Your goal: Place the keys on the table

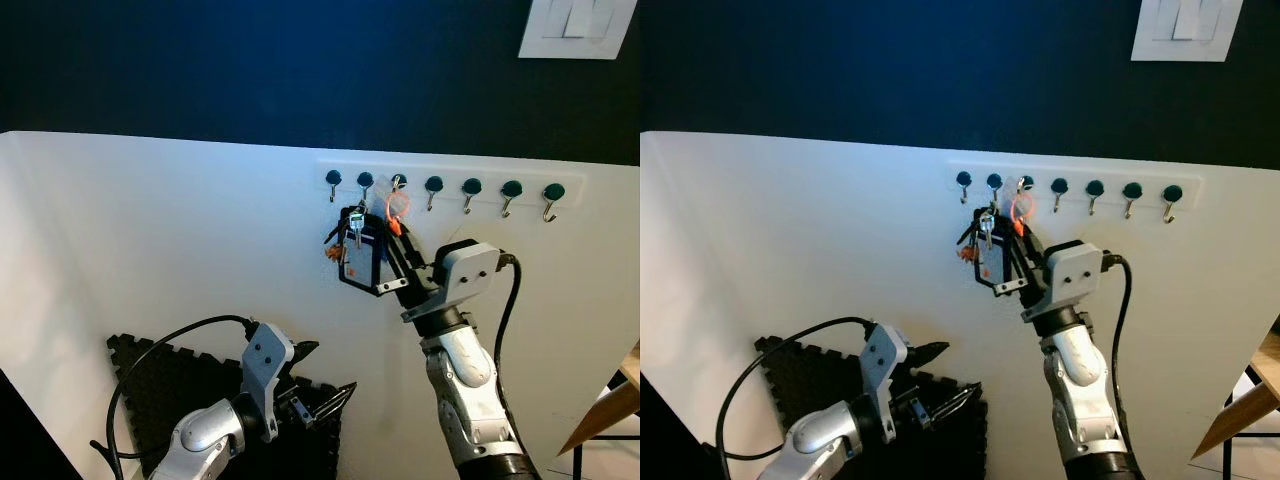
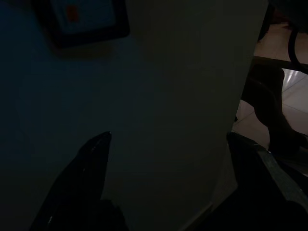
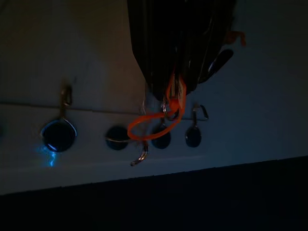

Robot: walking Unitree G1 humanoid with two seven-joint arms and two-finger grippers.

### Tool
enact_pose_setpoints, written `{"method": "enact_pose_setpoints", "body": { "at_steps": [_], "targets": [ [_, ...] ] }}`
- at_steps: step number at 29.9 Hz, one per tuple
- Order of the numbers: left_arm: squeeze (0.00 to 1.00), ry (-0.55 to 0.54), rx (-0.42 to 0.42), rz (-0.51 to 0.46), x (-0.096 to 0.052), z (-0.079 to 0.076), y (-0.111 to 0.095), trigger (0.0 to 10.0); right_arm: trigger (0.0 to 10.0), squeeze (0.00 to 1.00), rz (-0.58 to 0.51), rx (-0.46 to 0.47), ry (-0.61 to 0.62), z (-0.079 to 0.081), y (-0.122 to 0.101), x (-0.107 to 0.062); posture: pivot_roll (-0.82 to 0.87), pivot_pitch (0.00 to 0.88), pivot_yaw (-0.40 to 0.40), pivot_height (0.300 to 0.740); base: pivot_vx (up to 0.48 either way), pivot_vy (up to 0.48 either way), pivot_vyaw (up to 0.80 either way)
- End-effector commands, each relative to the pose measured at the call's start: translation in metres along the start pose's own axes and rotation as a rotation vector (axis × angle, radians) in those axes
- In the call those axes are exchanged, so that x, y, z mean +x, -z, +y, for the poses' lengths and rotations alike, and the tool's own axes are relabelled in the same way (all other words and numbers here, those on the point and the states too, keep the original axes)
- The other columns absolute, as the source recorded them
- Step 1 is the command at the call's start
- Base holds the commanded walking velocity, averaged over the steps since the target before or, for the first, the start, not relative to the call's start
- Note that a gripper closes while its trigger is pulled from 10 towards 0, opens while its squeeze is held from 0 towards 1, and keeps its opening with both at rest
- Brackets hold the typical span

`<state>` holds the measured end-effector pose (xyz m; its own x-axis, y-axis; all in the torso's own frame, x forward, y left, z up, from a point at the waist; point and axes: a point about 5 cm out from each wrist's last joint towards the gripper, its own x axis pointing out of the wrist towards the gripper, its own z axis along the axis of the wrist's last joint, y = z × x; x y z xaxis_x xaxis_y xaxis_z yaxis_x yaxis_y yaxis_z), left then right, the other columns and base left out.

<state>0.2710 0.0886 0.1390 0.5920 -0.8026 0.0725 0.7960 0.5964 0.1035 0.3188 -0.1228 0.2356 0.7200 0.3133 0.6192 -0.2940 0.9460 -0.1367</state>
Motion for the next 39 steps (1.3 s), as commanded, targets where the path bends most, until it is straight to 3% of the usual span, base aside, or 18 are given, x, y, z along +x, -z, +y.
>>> {"method": "enact_pose_setpoints", "body": {
  "at_steps": [1,9,12,19,25,28,29,34,39],
  "targets": [
    [0.00,0.015,0.011,0.009,-0.002,-0.001,-0.001,10.0,0.0,0.00,-0.009,-0.010,0.006,-0.001,-0.005,0.004,0.06,0.028,0.030,0.740,0.000,0.000,0.00],
    [0.00,0.020,0.010,0.012,-0.002,-0.002,0.000,10.0,0.0,0.00,0.011,0.050,0.122,-0.015,-0.002,0.003,0.05,0.027,0.029,0.740,0.000,0.000,0.00],
    [0.00,0.022,0.013,0.014,-0.002,-0.002,0.000,10.0,0.0,0.00,-0.012,0.080,0.211,-0.028,-0.006,0.002,0.06,0.026,0.029,0.740,0.000,0.000,0.00],
    [0.00,0.024,0.015,0.014,-0.002,-0.002,-0.001,10.0,0.0,0.00,-0.086,0.073,0.232,-0.036,-0.019,0.008,0.05,0.024,0.031,0.740,0.000,0.000,0.00],
    [0.00,0.027,0.014,0.012,-0.001,-0.003,0.000,10.0,0.0,0.00,-0.139,0.085,0.135,-0.025,-0.031,0.016,0.05,0.020,0.028,0.740,0.000,0.000,0.00],
    [0.00,0.030,0.013,0.013,-0.001,-0.004,0.000,10.0,0.0,0.00,-0.123,0.092,0.065,-0.014,-0.029,0.015,0.05,0.019,0.025,0.740,0.000,0.000,0.00],
    [0.00,0.032,0.013,0.014,-0.002,-0.005,0.000,10.0,0.0,0.00,-0.090,0.097,-0.006,-0.001,-0.024,0.012,0.05,0.020,0.023,0.740,0.000,0.000,0.00],
    [0.00,0.033,0.013,0.014,-0.002,-0.007,0.001,10.0,0.0,0.00,-0.035,0.122,-0.051,0.013,-0.012,0.000,0.05,0.019,0.019,0.740,0.000,0.000,0.00],
    [0.00,0.033,0.012,0.016,-0.003,-0.007,0.001,10.0,0.0,0.00,-0.040,0.143,-0.016,0.012,-0.013,-0.001,0.05,0.020,0.020,0.740,0.000,0.000,0.00]
  ]
}}
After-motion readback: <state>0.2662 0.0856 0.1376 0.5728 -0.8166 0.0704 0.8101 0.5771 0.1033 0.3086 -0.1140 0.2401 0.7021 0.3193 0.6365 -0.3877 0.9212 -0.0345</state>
